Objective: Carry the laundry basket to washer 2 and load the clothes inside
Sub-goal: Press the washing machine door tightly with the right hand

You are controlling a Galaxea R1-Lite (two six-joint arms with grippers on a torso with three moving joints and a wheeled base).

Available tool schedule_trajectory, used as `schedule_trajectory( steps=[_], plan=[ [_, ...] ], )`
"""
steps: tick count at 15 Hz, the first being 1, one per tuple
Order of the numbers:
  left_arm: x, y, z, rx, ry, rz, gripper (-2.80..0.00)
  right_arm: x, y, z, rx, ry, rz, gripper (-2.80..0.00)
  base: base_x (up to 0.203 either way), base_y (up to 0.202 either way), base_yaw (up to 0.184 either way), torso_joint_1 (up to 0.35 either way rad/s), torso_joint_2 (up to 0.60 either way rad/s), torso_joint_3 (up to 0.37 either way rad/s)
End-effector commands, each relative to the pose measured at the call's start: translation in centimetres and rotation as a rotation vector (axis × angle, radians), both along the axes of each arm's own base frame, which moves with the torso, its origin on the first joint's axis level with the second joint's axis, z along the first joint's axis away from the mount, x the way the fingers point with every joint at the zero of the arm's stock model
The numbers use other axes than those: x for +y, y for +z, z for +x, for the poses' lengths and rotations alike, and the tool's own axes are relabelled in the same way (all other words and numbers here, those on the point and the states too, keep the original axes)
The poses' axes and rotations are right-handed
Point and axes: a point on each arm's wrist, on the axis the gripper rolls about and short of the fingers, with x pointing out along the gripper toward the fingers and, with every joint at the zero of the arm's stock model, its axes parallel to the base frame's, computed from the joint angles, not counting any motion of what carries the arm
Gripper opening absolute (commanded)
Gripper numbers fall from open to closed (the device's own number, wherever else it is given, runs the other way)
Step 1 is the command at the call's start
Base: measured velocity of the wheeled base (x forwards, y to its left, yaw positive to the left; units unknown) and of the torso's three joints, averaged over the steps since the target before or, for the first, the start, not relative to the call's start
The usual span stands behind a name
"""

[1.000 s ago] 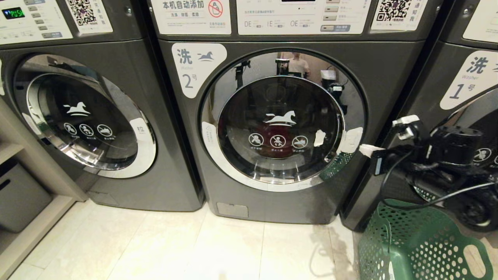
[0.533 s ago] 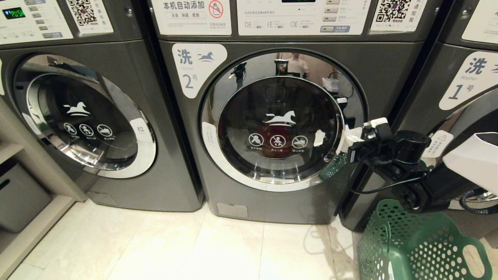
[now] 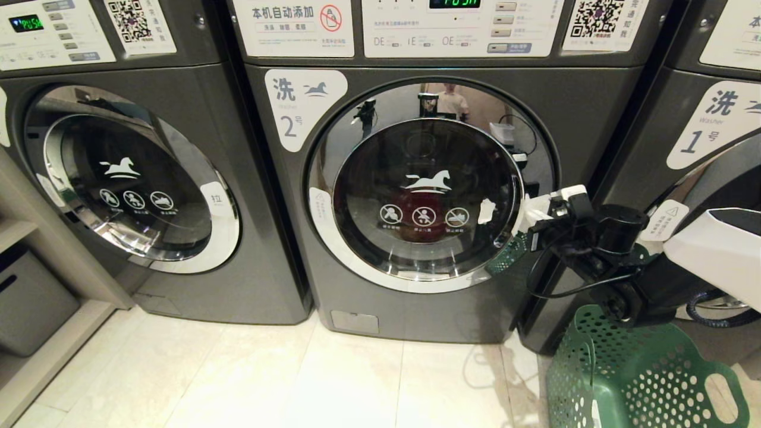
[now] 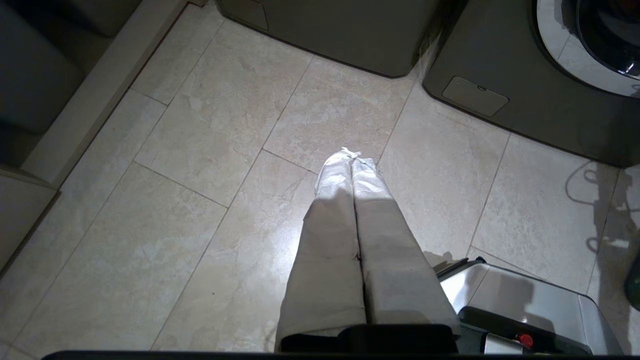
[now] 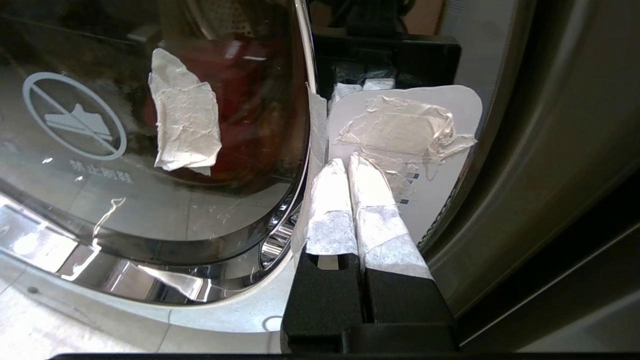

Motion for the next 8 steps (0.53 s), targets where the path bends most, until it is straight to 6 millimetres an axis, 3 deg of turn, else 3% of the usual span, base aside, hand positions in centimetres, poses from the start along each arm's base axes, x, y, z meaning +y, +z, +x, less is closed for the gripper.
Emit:
schedule_trajectory(
  steps=[1, 5, 8],
  plan=[
    [0.0, -0.1, 0.0, 0.007, 0.005, 0.004, -2.8, 0.0, 0.1, 0.5, -0.025, -0.024, 0.003, -2.8, 0.0, 0.0, 0.0, 0.0, 0.0, 0.0],
    [0.1, -0.6, -0.2, 0.012, 0.005, 0.006, -2.8, 0.0, 0.4, 0.1, -0.042, -0.044, 0.009, -2.8, 0.0, 0.0, 0.0, 0.0, 0.0, 0.0],
    [0.1, -0.6, -0.2, 0.012, 0.005, 0.006, -2.8, 0.9, 1.7, -4.0, 0.014, 0.04, 0.009, -2.8, 0.0, 0.0, 0.0, 0.0, 0.0, 0.0]
  ],
)
